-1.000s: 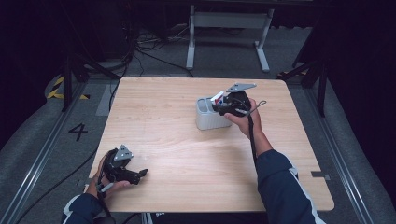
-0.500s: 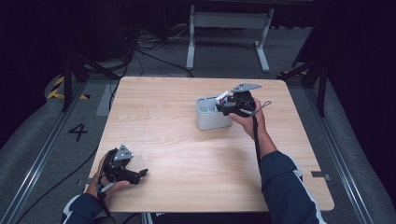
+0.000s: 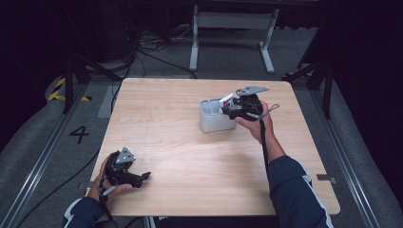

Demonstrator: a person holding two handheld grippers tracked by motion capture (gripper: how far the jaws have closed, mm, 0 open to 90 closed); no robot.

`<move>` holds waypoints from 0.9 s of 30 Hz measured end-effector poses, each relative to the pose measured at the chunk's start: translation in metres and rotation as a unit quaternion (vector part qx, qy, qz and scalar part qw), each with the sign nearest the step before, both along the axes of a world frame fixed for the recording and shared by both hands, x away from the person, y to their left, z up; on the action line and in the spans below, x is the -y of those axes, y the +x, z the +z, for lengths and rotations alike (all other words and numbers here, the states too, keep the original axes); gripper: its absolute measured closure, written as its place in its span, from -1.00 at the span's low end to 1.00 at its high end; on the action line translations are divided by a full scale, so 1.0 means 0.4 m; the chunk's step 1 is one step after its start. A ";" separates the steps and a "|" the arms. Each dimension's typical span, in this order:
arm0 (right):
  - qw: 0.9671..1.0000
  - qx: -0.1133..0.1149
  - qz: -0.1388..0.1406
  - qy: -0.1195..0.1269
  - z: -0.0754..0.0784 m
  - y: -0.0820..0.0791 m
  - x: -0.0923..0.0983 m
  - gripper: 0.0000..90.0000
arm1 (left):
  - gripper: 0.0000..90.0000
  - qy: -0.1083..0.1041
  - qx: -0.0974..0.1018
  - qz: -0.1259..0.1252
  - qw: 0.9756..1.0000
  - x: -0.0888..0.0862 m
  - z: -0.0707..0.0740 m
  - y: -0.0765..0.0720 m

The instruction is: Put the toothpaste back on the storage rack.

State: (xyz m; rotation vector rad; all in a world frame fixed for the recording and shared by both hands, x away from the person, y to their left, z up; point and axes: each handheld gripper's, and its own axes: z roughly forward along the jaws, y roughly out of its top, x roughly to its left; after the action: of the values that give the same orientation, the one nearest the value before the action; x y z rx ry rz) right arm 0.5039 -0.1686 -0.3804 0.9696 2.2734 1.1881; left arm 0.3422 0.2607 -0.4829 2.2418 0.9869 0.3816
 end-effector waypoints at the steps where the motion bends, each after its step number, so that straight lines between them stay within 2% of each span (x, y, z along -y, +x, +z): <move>1: 1.000 0.000 0.002 -0.001 0.001 -0.002 -0.001 -0.17 | -0.94 0.000 0.000 0.000 1.000 0.000 0.000 0.000; 3: 1.000 0.002 0.005 -0.009 0.003 -0.006 -0.002 -0.17 | -0.94 0.002 0.001 -0.001 1.000 -0.001 0.000 0.000; 15: 1.000 0.002 0.015 -0.018 0.010 -0.029 0.003 -0.18 | -0.94 0.003 0.002 -0.002 1.000 -0.001 0.001 0.001; 27: 0.998 0.010 0.031 -0.053 0.021 -0.066 0.011 -0.23 | -0.94 0.000 0.000 0.000 1.000 0.000 0.000 0.000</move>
State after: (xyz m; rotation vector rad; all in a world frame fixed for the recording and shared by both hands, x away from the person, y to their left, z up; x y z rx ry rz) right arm 0.4775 -0.1730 -0.3721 0.8507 2.3409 1.0856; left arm 0.3421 0.2607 -0.4829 2.2410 0.9875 0.3808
